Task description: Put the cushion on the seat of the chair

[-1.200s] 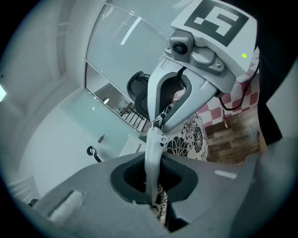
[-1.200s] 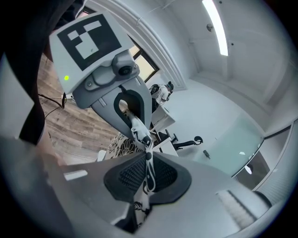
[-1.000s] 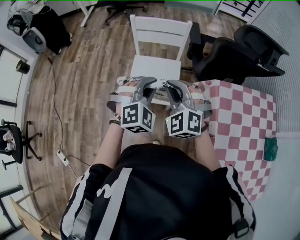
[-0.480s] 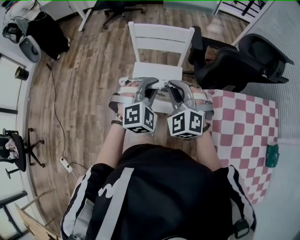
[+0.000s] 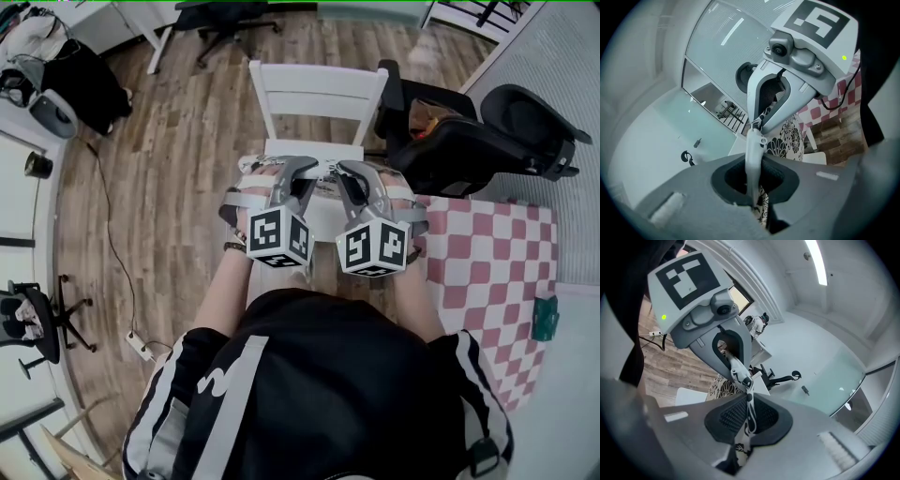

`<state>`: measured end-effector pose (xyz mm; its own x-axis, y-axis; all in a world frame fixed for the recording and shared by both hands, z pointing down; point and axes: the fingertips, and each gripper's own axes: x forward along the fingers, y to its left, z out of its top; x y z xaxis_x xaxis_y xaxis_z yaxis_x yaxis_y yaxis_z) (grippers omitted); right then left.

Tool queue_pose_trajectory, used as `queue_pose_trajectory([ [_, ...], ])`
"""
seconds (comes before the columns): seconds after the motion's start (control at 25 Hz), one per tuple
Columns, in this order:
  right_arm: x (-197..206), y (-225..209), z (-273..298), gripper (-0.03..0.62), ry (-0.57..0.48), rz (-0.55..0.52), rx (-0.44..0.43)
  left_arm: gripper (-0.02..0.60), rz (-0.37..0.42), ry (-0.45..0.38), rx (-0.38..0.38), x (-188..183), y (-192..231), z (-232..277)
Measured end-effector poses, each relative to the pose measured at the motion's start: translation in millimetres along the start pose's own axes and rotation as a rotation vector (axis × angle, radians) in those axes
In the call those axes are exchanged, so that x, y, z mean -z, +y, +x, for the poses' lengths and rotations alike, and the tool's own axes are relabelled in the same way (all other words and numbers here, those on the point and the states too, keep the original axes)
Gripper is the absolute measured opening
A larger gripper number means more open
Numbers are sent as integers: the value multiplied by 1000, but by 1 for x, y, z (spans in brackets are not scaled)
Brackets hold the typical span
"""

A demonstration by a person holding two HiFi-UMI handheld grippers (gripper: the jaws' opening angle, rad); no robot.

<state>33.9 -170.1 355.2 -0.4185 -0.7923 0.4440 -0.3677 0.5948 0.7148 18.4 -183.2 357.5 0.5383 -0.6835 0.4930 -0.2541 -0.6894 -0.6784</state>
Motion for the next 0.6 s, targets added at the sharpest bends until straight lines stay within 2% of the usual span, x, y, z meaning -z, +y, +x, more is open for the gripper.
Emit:
queue_pose_trajectory([
  [0.6, 6, -38, 64, 11, 33, 16, 3, 17, 4, -27, 53, 26, 44, 47],
])
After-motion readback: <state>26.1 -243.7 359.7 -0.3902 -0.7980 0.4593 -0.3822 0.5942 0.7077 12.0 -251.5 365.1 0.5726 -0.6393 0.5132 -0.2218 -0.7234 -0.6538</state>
